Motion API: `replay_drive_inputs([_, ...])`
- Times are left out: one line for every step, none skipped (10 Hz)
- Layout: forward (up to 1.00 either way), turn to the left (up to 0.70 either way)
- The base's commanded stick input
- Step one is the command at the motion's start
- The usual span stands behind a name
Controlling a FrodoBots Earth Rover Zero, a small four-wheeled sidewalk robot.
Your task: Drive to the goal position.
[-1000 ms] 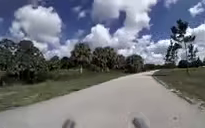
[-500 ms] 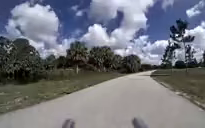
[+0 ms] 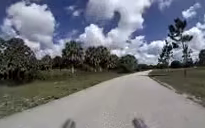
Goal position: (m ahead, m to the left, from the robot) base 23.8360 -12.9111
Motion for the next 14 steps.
replay_drive_inputs([0.7,0.0])
replay_drive_inputs([0.7,0.0])
replay_drive_inputs([0.7,0.0])
replay_drive_inputs([0.7,0.0])
replay_drive_inputs([0.7,0.0])
replay_drive_inputs([0.7,0.0])
replay_drive_inputs([0.7,0.0])
replay_drive_inputs([0.7,0.0])
replay_drive_inputs([0.7,0.0])
replay_drive_inputs([0.7,0.0])
replay_drive_inputs([0.7,0.0])
replay_drive_inputs([0.7,0.0])
replay_drive_inputs([0.7,0.0])
replay_drive_inputs([0.7,0.0])
